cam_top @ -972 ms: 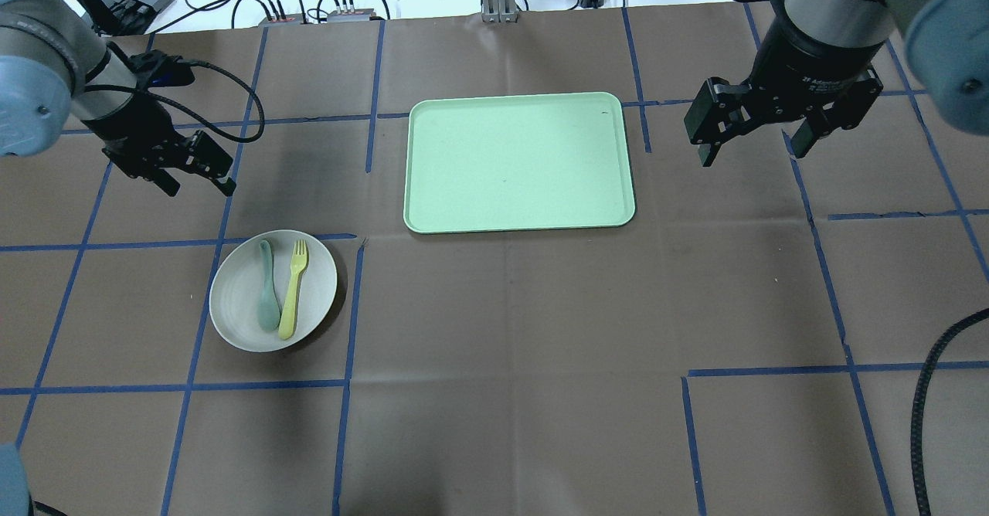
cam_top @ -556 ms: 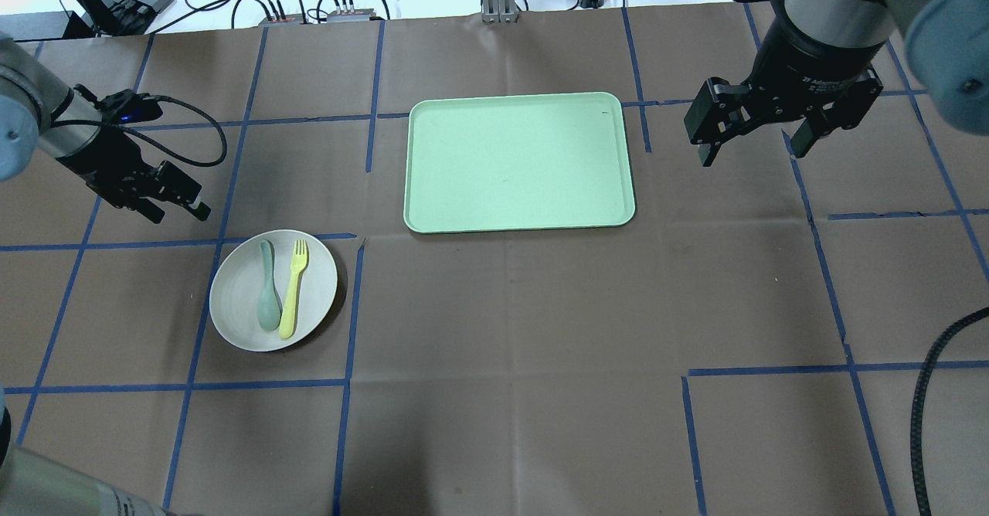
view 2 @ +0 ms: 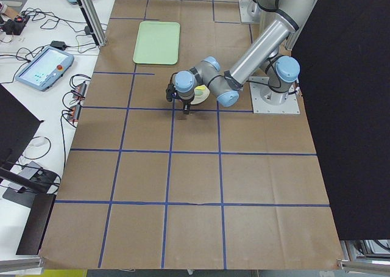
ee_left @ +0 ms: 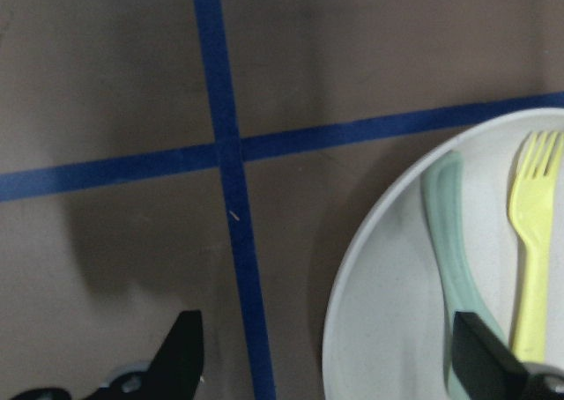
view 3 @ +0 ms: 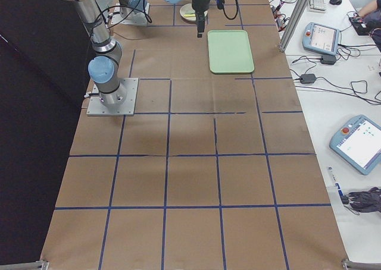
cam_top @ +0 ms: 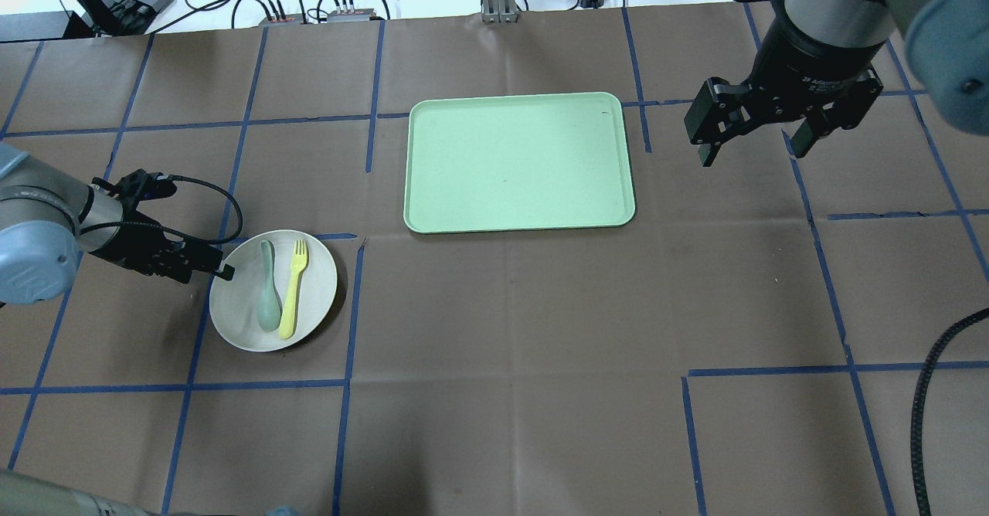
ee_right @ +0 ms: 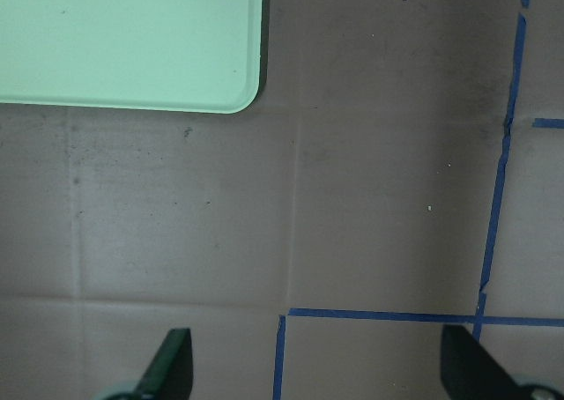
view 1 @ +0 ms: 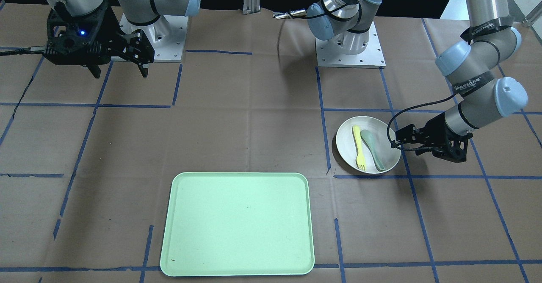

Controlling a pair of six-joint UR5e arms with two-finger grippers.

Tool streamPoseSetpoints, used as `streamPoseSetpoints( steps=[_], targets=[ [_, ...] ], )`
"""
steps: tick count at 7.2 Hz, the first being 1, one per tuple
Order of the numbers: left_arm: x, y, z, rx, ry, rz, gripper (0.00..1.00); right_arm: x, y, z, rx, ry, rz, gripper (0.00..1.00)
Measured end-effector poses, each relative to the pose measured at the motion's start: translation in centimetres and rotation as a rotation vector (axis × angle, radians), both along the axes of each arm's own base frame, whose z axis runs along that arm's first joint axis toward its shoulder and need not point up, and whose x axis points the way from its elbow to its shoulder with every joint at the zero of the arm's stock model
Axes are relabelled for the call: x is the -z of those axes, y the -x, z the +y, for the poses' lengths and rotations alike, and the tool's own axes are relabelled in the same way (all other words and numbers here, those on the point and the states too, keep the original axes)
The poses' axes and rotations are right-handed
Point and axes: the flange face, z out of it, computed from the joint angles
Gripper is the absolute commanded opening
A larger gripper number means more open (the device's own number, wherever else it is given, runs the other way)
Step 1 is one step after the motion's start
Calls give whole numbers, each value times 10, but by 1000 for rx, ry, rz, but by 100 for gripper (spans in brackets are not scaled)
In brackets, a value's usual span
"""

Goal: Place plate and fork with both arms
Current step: 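Lower the left gripper onto the plate rim and close on it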

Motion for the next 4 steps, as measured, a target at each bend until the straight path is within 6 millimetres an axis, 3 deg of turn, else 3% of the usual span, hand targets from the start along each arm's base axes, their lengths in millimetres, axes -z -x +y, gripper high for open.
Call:
streamPoseSetpoints(
  steps=[3,4],
  targets=[
    [5,2,11,-13,-23,3,61,0,0,0,0,0,0,100],
    [6,2,12,-14,-28,4,61,0,0,0,0,0,0,100]
  ],
)
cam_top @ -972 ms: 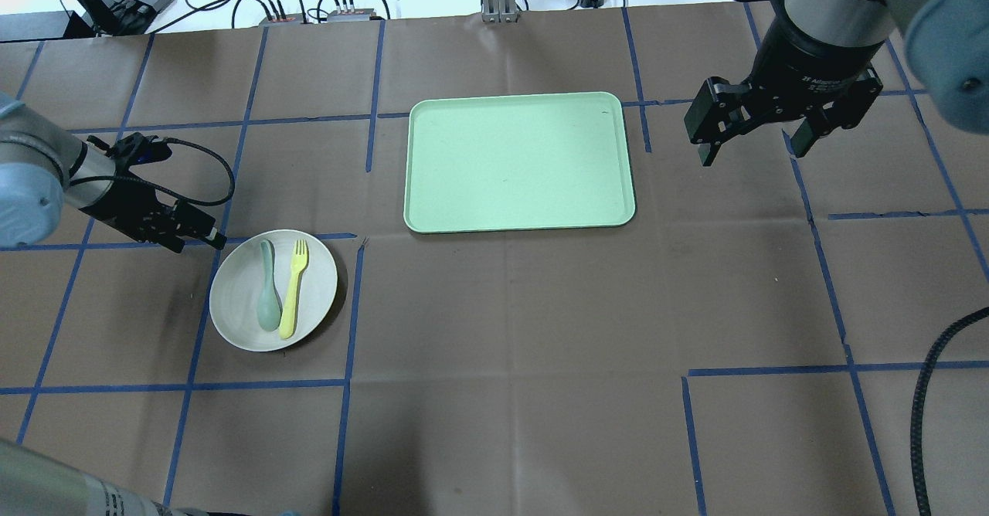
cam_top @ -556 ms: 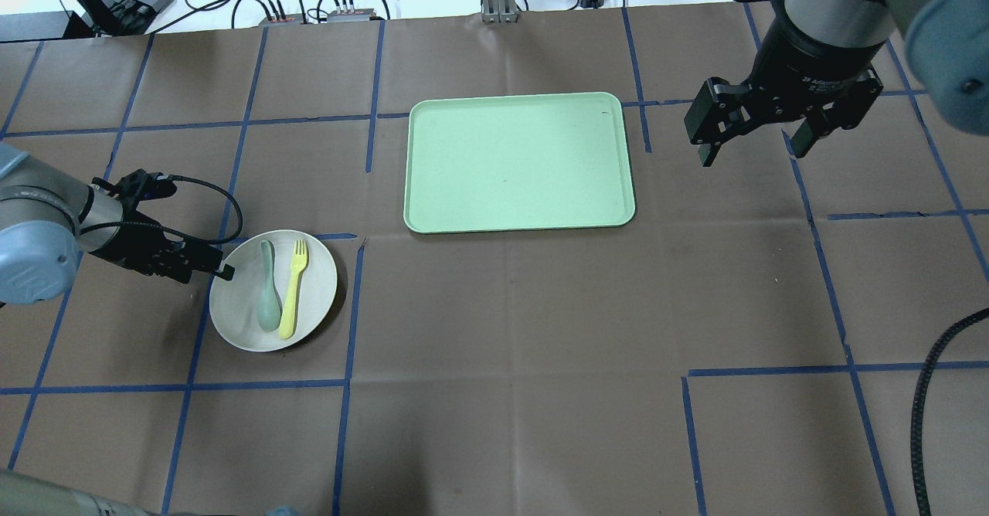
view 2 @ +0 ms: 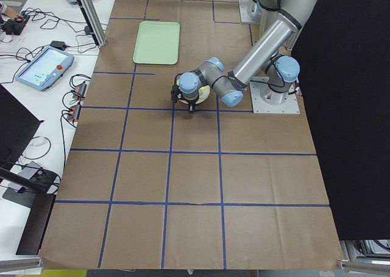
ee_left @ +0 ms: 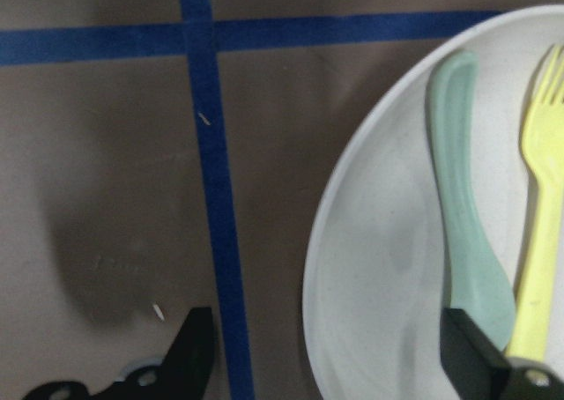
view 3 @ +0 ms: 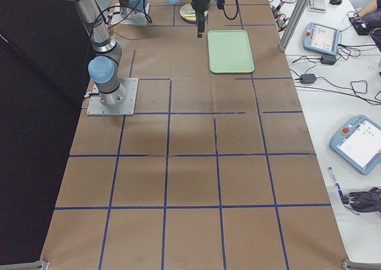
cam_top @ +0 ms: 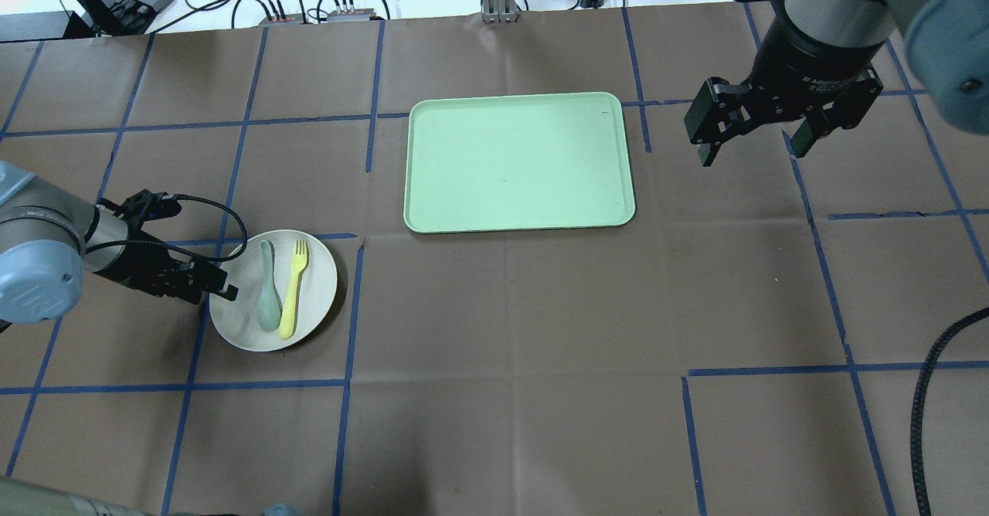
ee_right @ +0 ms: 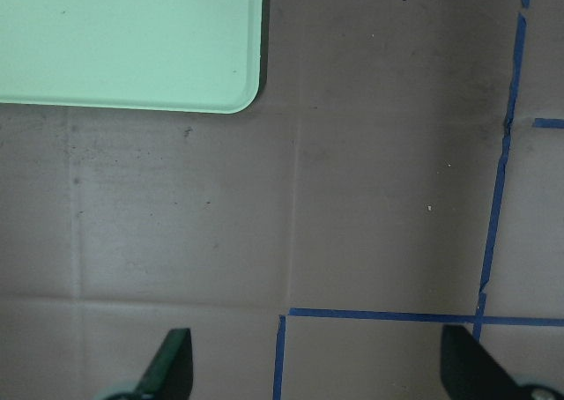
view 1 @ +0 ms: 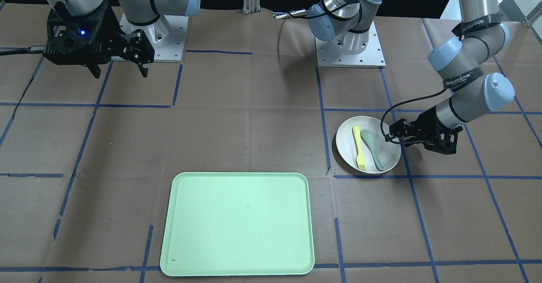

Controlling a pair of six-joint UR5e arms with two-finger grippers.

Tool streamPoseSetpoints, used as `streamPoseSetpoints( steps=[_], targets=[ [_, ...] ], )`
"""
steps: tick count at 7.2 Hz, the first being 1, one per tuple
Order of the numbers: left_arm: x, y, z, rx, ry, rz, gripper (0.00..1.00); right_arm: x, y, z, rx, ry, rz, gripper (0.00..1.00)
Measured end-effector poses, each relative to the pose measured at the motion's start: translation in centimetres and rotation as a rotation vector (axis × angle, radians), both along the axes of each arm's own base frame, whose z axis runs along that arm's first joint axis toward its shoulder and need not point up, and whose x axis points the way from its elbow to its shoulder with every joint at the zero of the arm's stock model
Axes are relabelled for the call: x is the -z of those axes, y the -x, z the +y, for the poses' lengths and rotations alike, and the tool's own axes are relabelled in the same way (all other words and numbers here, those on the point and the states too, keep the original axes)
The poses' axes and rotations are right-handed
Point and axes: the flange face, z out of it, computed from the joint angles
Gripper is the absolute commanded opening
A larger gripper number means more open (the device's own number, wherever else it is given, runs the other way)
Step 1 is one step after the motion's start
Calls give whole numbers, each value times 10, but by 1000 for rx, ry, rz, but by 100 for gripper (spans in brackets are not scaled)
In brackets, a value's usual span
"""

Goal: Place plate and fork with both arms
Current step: 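Lower the left gripper onto the plate rim and close on it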

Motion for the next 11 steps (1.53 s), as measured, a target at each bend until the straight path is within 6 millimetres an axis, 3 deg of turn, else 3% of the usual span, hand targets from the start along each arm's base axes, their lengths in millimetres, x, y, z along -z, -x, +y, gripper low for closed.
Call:
streamPoseSetpoints(
  steps=[2,6,11],
  targets=[
    [3,0,1,-1,-11,7,53,0,0,0,0,0,0,100],
    [3,0,1,-9,-15,9,25,0,0,0,0,0,0,100],
    [1,-6,3,-23,-13,7,17,0,0,0,-1,0,0,100]
  ],
)
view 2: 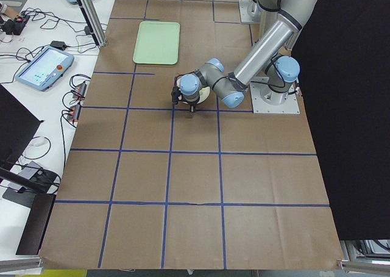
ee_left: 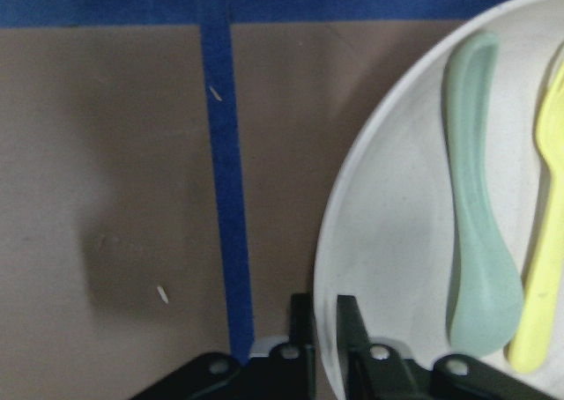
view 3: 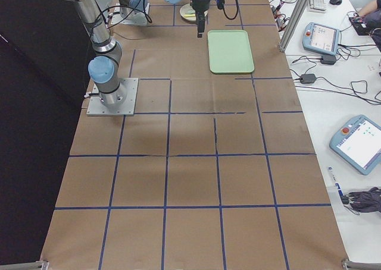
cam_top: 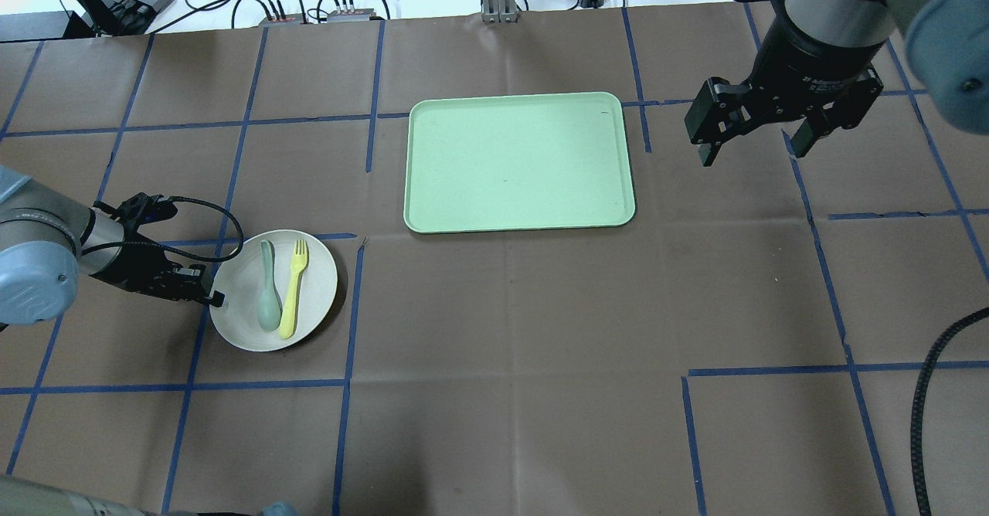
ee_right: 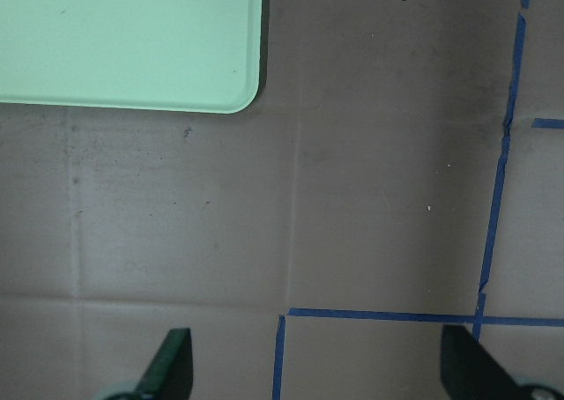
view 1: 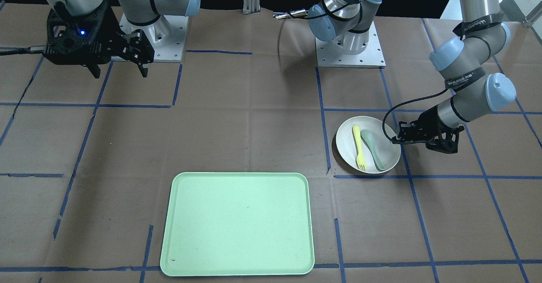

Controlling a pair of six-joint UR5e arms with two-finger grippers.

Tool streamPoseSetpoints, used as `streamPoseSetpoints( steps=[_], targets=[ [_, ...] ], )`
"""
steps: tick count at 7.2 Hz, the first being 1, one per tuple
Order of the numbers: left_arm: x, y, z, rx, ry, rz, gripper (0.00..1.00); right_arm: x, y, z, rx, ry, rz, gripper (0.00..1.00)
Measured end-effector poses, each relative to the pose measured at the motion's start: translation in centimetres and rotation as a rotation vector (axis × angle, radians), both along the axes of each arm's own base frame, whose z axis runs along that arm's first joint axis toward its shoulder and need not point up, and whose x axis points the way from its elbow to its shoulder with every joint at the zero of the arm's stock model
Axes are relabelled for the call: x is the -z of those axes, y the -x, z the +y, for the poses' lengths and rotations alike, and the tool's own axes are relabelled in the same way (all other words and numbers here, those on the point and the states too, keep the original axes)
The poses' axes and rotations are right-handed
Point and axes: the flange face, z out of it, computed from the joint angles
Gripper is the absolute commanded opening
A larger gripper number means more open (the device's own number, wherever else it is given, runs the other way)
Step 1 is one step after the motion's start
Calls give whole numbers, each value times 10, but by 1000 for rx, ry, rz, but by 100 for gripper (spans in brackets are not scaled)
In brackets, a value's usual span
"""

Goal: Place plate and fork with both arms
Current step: 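Lower the left gripper onto the plate rim and close on it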

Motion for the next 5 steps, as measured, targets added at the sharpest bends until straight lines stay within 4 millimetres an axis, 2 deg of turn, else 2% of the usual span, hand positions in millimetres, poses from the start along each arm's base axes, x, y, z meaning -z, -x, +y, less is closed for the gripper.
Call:
streamPoseSetpoints(
  steps=[5],
  targets=[
    [-1,-1,-1,-1,5,-1,10,0,0,0,0,0,0,100]
  ],
)
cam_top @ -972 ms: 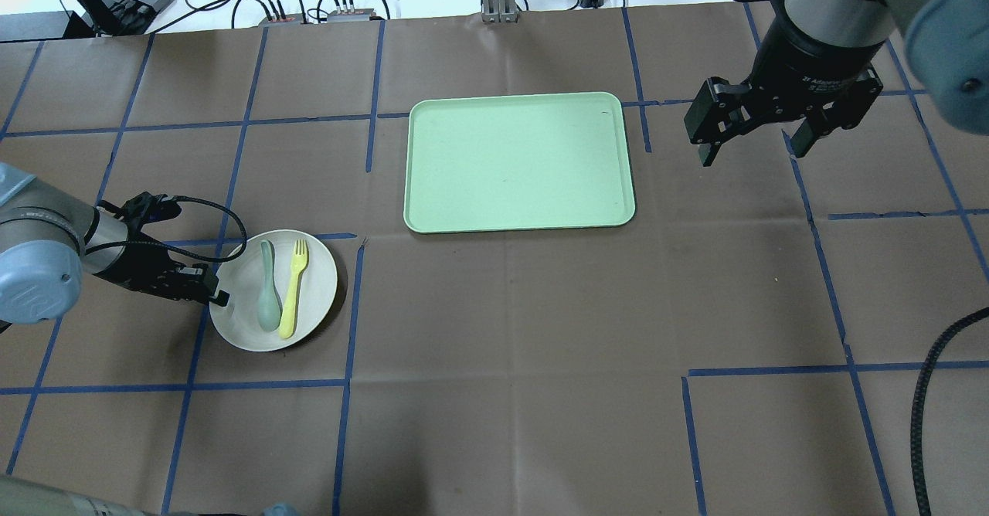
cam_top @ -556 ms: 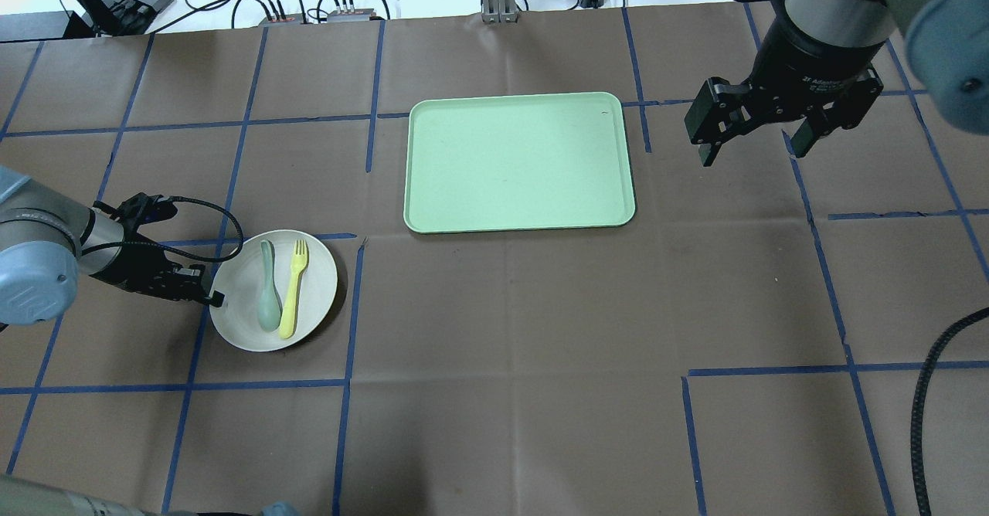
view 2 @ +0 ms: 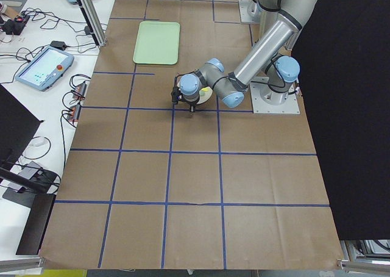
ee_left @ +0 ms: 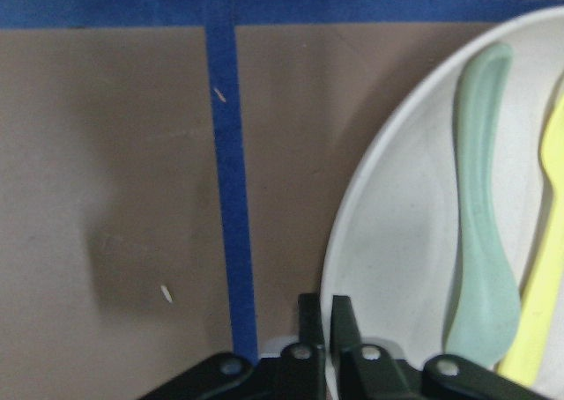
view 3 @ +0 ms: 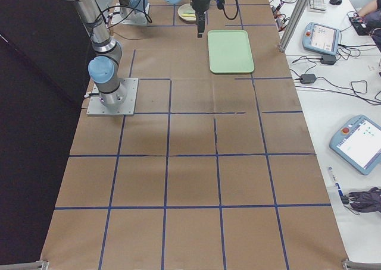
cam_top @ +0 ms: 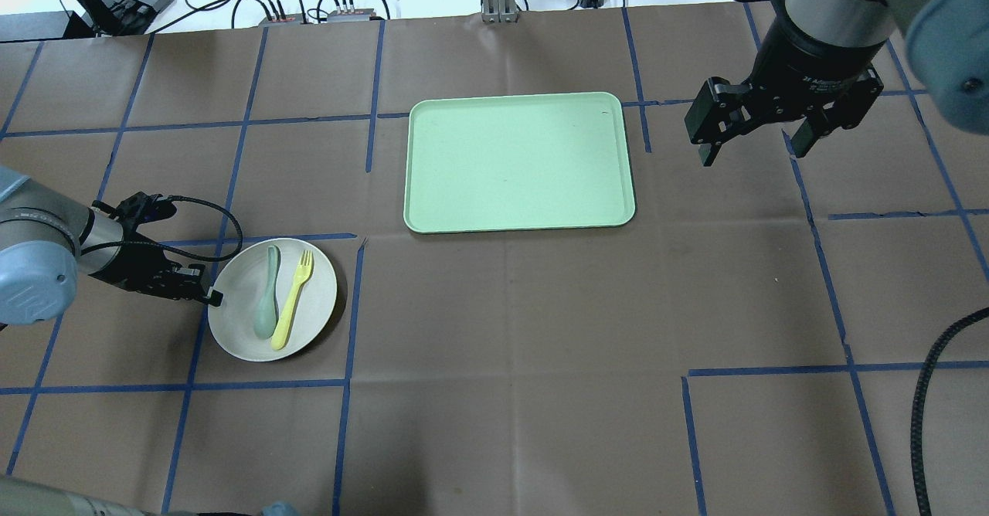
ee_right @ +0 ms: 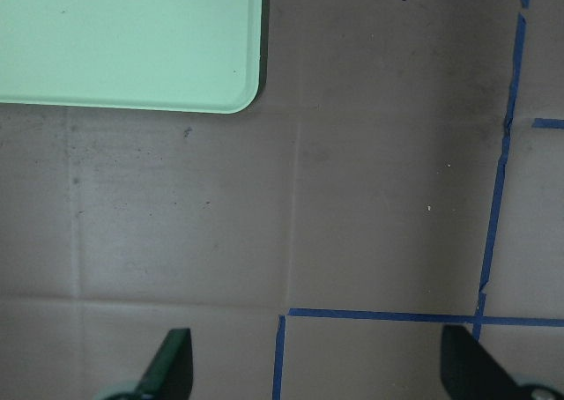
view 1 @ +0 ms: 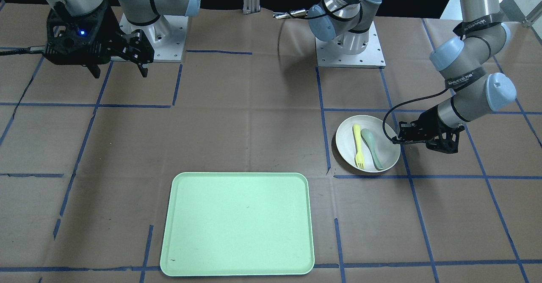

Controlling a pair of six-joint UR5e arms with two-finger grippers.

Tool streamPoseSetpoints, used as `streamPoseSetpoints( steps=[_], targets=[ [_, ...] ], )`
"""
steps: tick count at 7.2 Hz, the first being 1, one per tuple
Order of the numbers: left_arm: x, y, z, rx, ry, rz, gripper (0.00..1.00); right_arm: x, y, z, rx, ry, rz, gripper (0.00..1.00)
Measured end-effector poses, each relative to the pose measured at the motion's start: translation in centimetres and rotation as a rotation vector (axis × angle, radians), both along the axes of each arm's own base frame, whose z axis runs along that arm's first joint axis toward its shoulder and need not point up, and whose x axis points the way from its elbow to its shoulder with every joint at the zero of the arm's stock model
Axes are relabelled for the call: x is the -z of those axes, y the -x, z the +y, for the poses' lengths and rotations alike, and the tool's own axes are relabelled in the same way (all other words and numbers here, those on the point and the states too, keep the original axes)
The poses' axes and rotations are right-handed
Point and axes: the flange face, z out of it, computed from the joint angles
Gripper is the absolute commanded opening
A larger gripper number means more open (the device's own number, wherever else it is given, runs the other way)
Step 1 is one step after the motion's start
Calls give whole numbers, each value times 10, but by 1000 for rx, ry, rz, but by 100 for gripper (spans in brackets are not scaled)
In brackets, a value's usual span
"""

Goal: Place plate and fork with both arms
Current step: 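Lower the left gripper onto the plate rim and close on it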

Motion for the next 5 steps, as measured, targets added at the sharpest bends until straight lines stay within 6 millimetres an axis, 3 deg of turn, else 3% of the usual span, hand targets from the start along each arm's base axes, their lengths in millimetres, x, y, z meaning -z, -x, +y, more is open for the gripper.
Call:
streamPoseSetpoints(
  steps=[2,5],
  targets=[
    [0,0,0,-2,3,3,10,0,0,0,0,0,0,100],
    [-3,2,-2,-44,3,11,2,0,0,0,1,0,0,100]
  ],
)
